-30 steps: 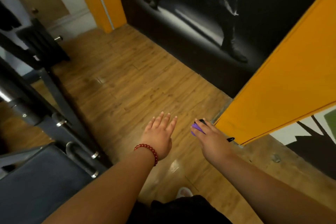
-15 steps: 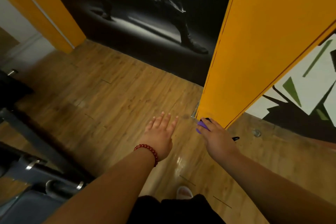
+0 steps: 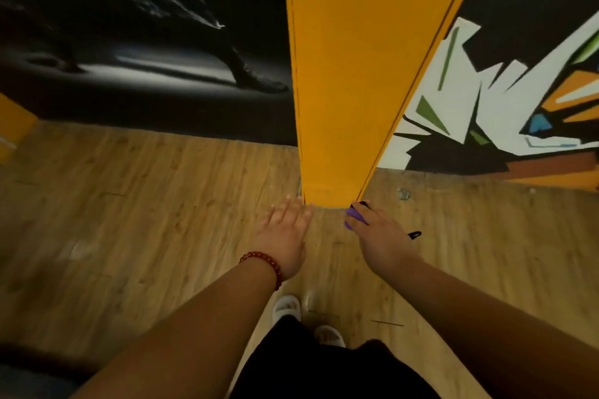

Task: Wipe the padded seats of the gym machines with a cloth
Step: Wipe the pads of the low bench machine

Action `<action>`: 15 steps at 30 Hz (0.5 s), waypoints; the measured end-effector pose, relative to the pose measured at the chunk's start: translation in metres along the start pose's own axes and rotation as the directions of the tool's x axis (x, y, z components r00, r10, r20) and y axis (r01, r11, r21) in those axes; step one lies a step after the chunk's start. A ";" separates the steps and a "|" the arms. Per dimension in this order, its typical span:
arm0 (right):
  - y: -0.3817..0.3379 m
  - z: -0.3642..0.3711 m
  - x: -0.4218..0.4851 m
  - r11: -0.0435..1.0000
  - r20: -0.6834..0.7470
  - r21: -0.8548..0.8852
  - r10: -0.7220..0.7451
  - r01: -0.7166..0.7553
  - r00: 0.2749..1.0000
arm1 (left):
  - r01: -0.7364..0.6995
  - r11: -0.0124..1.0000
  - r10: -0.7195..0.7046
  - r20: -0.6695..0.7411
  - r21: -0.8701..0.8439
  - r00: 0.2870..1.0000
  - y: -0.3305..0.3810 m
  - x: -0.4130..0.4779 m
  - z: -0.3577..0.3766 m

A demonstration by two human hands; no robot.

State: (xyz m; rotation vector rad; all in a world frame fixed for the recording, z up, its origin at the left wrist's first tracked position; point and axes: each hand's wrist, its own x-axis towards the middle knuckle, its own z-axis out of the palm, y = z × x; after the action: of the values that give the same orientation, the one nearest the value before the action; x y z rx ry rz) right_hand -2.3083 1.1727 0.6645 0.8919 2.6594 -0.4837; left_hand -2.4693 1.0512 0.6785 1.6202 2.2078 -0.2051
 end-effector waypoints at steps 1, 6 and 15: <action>0.004 -0.002 -0.003 0.999 0.000 0.015 0.041 -0.041 0.999 | -0.039 0.999 0.039 0.015 0.006 0.999 0.003 0.008 -0.003; 0.016 -0.005 -0.023 0.963 -0.024 0.095 0.256 -0.253 0.966 | -0.218 0.975 0.216 0.055 0.042 0.975 0.015 0.045 -0.019; 0.043 0.019 -0.087 0.799 -0.051 0.246 0.576 -0.549 0.816 | -0.534 0.829 0.521 0.118 0.168 0.845 0.087 0.087 -0.022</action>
State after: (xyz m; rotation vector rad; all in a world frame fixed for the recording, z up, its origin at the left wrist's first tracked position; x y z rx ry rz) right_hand -2.2116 1.1522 0.6710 1.7600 2.2880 -0.5867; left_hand -2.4149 1.1634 0.6741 2.2267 1.6406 -0.3177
